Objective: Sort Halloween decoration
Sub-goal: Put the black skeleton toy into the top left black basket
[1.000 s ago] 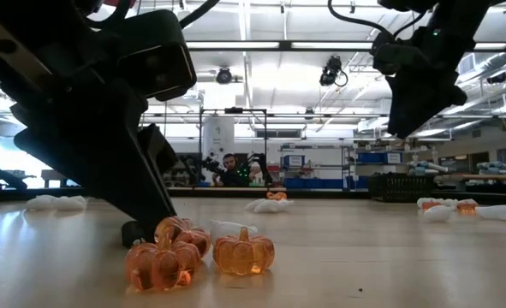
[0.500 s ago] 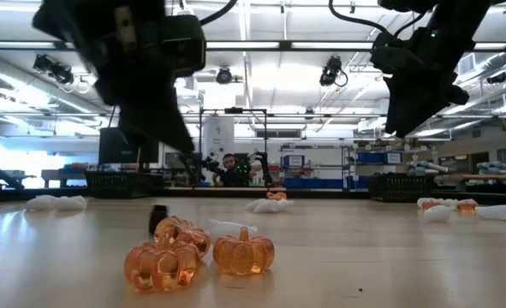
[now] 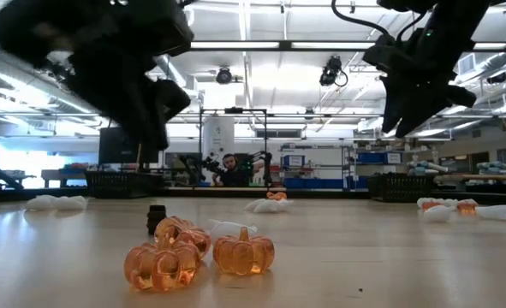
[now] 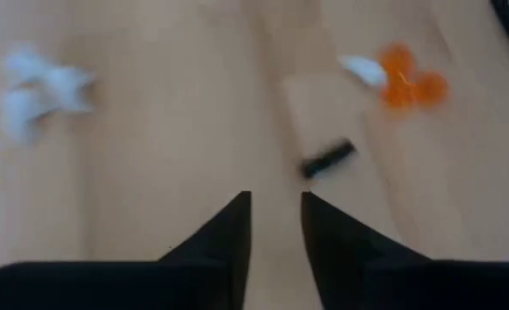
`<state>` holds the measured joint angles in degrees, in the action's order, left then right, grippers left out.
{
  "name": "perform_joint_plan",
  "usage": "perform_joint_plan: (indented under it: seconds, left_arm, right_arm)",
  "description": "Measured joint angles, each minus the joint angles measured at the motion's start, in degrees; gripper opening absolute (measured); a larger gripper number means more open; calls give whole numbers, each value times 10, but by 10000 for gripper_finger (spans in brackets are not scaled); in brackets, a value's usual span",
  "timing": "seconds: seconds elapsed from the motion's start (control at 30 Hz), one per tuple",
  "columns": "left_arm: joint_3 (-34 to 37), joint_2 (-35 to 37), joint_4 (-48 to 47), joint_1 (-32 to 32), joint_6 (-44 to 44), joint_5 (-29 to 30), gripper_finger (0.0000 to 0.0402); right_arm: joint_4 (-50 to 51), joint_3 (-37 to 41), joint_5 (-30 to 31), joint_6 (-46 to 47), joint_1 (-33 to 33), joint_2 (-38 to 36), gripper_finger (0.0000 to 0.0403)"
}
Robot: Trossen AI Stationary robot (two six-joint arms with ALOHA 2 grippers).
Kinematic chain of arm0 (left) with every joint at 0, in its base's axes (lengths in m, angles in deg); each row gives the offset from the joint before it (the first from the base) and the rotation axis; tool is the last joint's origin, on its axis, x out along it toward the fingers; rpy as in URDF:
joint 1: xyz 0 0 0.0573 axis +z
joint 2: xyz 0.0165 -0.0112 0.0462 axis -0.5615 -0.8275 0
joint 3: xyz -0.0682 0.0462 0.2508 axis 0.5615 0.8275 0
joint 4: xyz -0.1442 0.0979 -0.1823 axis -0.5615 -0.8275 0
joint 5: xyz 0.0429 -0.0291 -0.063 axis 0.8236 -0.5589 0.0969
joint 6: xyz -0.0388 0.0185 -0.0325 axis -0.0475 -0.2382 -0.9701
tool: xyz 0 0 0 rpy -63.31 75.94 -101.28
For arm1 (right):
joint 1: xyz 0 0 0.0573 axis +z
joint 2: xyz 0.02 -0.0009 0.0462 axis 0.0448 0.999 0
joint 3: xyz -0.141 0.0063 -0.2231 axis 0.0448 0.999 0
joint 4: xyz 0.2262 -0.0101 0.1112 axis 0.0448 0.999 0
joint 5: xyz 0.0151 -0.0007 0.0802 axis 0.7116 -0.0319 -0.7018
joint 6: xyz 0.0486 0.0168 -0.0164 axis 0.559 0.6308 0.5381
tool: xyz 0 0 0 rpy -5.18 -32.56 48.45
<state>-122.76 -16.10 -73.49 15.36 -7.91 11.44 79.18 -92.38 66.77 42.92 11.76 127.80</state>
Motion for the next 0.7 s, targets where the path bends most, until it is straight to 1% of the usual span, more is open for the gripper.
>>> perform_joint_plan:
  seconds: [0.1,0.2,0.43,0.6,0.7]
  left_arm:
    - [0,-36,40,-27,62,-7,152]
    - [-1,-71,85,-42,93,-7,167]
    - [-2,-135,169,-52,106,-5,161]
    - [-3,-163,185,-51,145,-2,156]
    - [-5,-174,185,-51,147,-5,154]
  right_arm:
    - [-3,0,0,7,0,0,144]
    - [-5,0,-2,7,0,0,144]
    - [-12,0,-18,2,0,0,144]
    - [-19,0,-38,-1,0,0,144]
    - [-23,0,-45,-7,0,0,144]
